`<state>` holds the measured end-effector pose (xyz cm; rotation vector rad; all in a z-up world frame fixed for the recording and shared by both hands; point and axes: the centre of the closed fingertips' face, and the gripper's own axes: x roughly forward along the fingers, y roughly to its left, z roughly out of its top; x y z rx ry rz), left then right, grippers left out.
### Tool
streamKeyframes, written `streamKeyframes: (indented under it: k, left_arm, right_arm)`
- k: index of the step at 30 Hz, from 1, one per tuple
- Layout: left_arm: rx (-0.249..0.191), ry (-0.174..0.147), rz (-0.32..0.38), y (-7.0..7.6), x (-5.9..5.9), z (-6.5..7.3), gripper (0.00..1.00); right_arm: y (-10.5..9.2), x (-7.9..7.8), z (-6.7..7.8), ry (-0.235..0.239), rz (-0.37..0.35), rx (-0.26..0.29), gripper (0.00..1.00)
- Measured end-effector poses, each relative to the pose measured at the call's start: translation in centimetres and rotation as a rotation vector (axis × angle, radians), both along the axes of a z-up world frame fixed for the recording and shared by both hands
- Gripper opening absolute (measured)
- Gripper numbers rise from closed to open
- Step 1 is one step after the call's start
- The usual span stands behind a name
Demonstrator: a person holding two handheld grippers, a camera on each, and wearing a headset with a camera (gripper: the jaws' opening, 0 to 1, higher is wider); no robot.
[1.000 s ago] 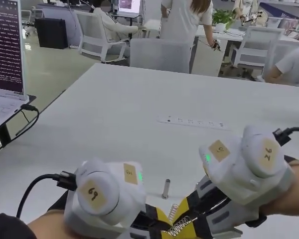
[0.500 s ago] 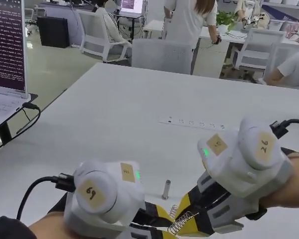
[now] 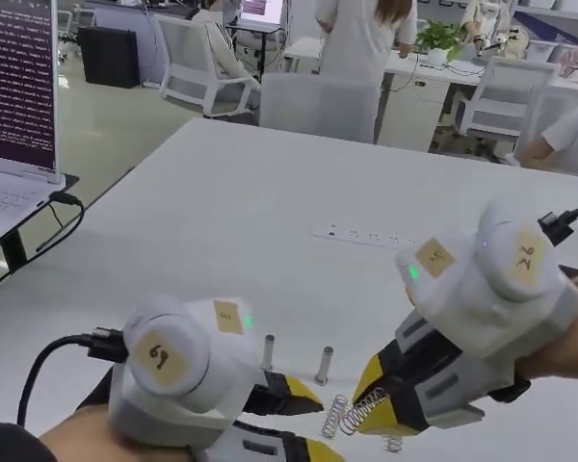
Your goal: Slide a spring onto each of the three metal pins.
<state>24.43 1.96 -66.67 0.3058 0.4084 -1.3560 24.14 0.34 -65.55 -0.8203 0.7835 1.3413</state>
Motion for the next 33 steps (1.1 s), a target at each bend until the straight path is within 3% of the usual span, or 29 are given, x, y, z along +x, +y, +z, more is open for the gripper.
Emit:
streamKeyframes:
  k: [11,22,33]
  left_arm:
    - [-0.056,0.027,0.088,1.8,0.9,1.6,0.30]
    - [-0.087,0.026,0.145,2.8,1.4,2.3,0.36]
    - [-0.101,0.031,0.225,4.9,2.4,2.3,0.57]
  right_arm:
    - [-1.6,2.1,1.4,-0.035,-0.034,-0.017,0.08]
    - [-4.3,4.9,2.4,-0.068,-0.089,-0.052,0.08]
    - [-6.1,7.2,1.9,-0.063,-0.143,-0.071,0.08]
